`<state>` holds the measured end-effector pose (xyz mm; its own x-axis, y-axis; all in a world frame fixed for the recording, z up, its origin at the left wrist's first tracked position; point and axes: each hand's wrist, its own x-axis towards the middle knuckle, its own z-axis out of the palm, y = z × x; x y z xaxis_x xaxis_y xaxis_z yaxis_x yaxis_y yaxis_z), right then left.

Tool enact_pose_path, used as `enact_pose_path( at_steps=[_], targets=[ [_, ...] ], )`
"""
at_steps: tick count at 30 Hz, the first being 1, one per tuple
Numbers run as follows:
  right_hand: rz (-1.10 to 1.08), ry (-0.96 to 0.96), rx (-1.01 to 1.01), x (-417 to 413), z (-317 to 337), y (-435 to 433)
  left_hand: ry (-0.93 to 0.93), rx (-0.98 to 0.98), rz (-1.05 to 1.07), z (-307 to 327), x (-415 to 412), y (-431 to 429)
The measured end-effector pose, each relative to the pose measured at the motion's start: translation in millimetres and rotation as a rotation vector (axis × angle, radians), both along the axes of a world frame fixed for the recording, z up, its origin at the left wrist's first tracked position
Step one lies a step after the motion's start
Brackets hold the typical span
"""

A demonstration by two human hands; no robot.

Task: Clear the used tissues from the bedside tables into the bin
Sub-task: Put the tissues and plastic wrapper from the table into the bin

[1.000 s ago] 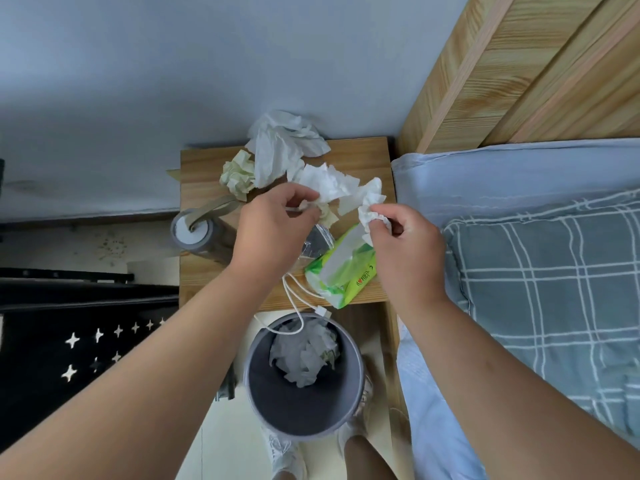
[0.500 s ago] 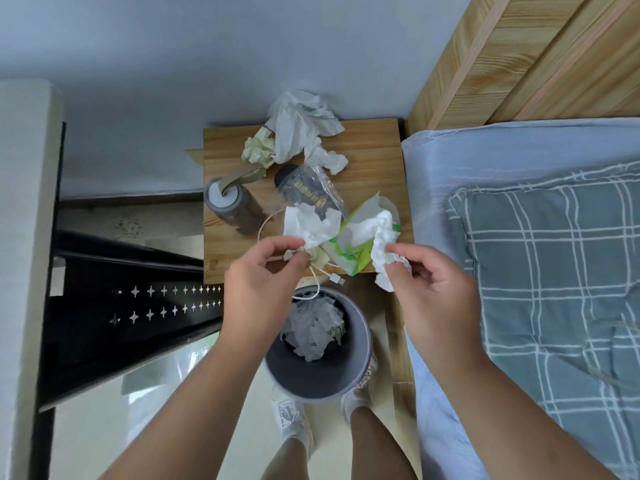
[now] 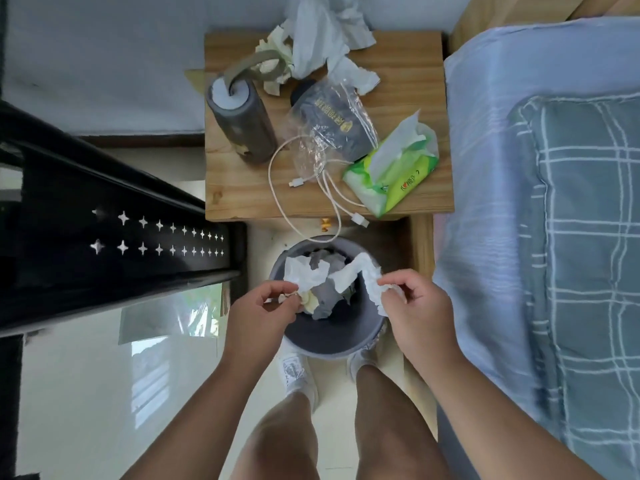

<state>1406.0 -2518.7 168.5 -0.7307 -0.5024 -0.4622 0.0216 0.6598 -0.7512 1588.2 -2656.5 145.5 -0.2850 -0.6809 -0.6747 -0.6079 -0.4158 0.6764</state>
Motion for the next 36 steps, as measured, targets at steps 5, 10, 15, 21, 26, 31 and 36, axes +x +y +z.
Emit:
enact_pose_path(
  at_steps=[5,10,15,21,26,31,36],
  targets=[
    [0.1,-0.069,0.193,2.1,-80.0,0.7,-0.084,0.057,-0.037,-70.8,6.7,9.1],
    [0.271,-0.117,0.293,0.5,-137.2,-6.8,-0.129,0.099,-0.122,-120.2,8.1,11.7],
    [0.398,-0.196,0.398,-12.8,-163.8,-9.2,-0.156,0.139,-0.205,-142.9,6.8,10.5],
    [0.376,-0.183,0.41,-14.3,-159.6,-9.2,-0.123,0.184,-0.228,-135.8,5.5,6.6],
    [0.304,-0.121,0.292,-19.4,-123.3,-11.9,-0.089,0.163,-0.159,-105.4,-3.9,1.4],
    [0.231,-0.087,0.162,-40.9,-67.1,-29.9,-0.016,0.109,-0.058,-63.5,-22.0,-5.3],
    [0.157,-0.055,0.049,-69.1,-7.0,-54.0,0.102,0.044,0.01,-15.8,-49.6,-22.8]
  ],
)
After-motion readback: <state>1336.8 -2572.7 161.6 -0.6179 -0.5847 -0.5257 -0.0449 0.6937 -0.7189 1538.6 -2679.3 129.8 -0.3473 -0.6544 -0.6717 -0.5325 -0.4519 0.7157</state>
